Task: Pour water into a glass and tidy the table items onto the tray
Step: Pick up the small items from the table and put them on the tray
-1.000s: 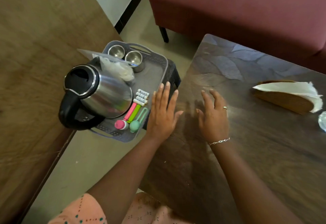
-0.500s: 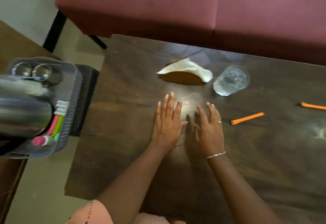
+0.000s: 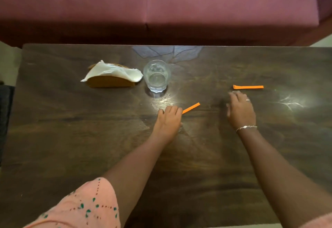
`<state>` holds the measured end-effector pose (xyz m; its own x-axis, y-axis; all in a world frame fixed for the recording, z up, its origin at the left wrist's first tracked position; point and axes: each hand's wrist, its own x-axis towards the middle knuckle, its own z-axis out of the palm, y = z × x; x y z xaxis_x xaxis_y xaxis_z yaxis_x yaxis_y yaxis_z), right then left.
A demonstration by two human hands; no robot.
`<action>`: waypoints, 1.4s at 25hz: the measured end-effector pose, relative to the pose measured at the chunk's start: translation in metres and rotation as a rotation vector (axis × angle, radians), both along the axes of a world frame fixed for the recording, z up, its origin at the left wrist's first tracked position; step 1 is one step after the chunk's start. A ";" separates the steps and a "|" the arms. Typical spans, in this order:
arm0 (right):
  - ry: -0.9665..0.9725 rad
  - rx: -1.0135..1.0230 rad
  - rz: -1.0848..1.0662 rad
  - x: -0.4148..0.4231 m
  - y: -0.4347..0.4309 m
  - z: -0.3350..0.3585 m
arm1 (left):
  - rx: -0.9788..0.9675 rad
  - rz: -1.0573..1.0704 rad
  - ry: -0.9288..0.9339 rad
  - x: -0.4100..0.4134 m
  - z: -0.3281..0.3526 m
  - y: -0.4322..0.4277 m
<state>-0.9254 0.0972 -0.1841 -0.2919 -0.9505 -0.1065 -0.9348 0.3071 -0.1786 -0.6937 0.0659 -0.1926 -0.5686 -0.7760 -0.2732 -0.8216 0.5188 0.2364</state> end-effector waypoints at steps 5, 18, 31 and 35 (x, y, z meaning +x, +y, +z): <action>0.089 0.165 0.087 -0.054 -0.043 -0.011 | 0.086 0.052 0.014 -0.018 -0.013 -0.012; 0.052 0.037 0.048 -0.003 -0.024 0.014 | 0.247 0.398 0.304 0.054 0.009 0.005; -1.003 -0.208 -0.047 0.328 -0.096 0.083 | -0.108 1.010 0.545 0.330 0.044 0.014; -1.059 -0.187 0.070 0.449 -0.127 0.093 | -0.219 1.142 0.533 0.422 0.059 0.013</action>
<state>-0.4762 -0.0301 -0.0914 -0.0812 -0.9890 -0.1239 -0.2920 0.1425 -0.9458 -0.2719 0.0789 -0.1334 0.4483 -0.8936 -0.0228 -0.6550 -0.3457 0.6719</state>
